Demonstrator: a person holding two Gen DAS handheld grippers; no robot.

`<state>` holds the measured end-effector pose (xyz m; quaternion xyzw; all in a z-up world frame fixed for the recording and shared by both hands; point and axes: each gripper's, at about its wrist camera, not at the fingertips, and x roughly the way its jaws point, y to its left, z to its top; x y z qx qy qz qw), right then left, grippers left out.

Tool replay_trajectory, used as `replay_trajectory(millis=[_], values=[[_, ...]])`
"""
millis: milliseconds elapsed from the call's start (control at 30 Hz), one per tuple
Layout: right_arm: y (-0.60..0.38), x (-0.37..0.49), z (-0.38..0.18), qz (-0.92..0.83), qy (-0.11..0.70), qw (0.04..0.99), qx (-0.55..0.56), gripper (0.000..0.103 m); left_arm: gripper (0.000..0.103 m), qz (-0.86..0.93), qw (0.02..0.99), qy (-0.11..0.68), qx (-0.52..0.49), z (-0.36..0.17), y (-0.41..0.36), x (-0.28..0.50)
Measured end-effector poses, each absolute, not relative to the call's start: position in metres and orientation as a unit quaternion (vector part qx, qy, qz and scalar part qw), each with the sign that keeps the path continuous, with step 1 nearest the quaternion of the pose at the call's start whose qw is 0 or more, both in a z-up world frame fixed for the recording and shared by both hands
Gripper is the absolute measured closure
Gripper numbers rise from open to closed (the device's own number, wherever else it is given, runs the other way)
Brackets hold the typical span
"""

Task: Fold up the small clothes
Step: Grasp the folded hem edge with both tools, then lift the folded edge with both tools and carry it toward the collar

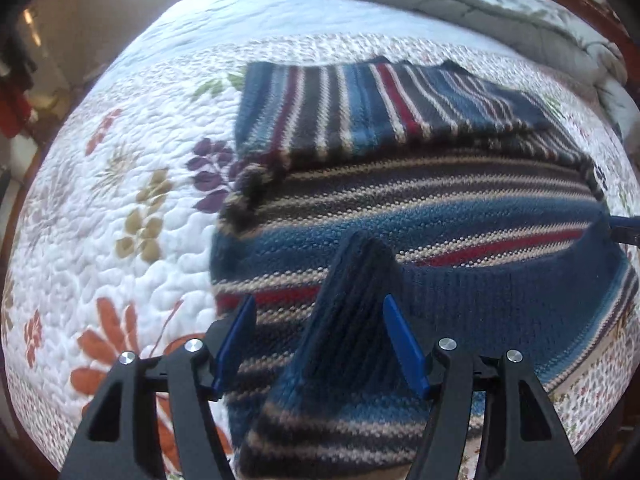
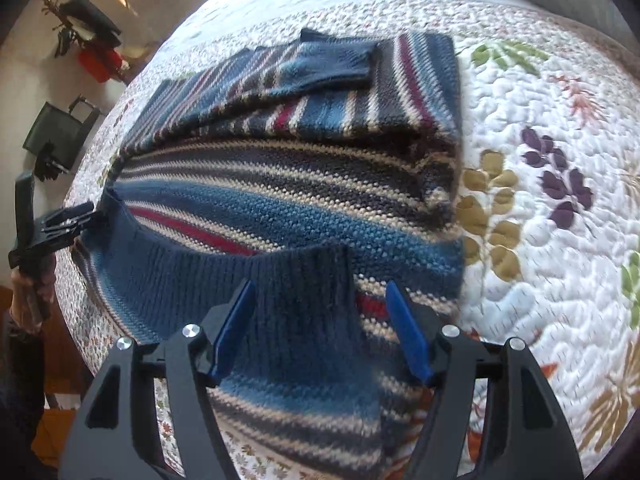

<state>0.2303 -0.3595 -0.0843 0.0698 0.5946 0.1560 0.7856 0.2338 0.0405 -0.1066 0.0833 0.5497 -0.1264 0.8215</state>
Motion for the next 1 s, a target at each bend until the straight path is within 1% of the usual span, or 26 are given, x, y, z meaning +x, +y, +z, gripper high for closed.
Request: replay_trajectory(millis=[100, 167, 200, 233, 267, 300, 333, 367, 467, 600, 733, 800, 1000], values=[[-0.354, 0.231, -0.094, 0.166, 0.602, 0.779, 0.062, 0.036, 0.037, -0.142, 0.816, 0.552, 0.093, -0.113, 0.033, 0.238], [-0.350, 0.231, -0.098, 0.169, 0.601, 0.780, 0.049, 0.043, 0.037, -0.159, 0.811, 0.556, 0.089, -0.116, 0.027, 0.240], [-0.349, 0.230, -0.098, 0.168, 0.600, 0.781, 0.044, 0.052, 0.038, -0.164, 0.809, 0.558, 0.088, -0.118, 0.024, 0.241], [-0.348, 0.231, -0.099, 0.166, 0.598, 0.783, 0.040, 0.061, 0.045, -0.166, 0.806, 0.561, 0.088, -0.120, 0.022, 0.242], [-0.348, 0.231, -0.099, 0.167, 0.596, 0.784, 0.042, 0.073, 0.059, -0.168, 0.803, 0.565, 0.083, -0.122, 0.020, 0.243], [-0.350, 0.230, -0.097, 0.172, 0.593, 0.785, 0.048, 0.080, 0.067, -0.168, 0.801, 0.570, 0.077, -0.124, 0.020, 0.243], [-0.351, 0.230, -0.095, 0.175, 0.592, 0.785, 0.051, 0.092, 0.079, -0.170, 0.799, 0.573, 0.064, -0.124, 0.021, 0.243], [-0.352, 0.228, -0.093, 0.181, 0.590, 0.785, 0.056, 0.092, 0.088, -0.174, 0.800, 0.571, 0.056, -0.121, 0.022, 0.241], [-0.357, 0.219, -0.081, 0.193, 0.576, 0.791, 0.069, 0.093, 0.092, -0.179, 0.811, 0.555, 0.050, -0.110, 0.026, 0.229], [-0.359, 0.205, -0.071, 0.195, 0.561, 0.802, 0.067, 0.093, 0.092, -0.184, 0.814, 0.548, 0.053, -0.104, 0.028, 0.213], [-0.355, 0.206, -0.094, 0.164, 0.594, 0.786, 0.052, 0.094, 0.092, -0.164, 0.812, 0.557, 0.057, -0.119, 0.025, 0.212], [-0.357, 0.209, -0.104, 0.155, 0.603, 0.780, 0.066, 0.094, 0.091, -0.151, 0.813, 0.561, 0.049, -0.126, 0.026, 0.217], [-0.366, 0.204, -0.087, 0.160, 0.591, 0.786, 0.090, 0.094, 0.092, -0.148, 0.821, 0.550, 0.024, -0.113, 0.032, 0.213]])
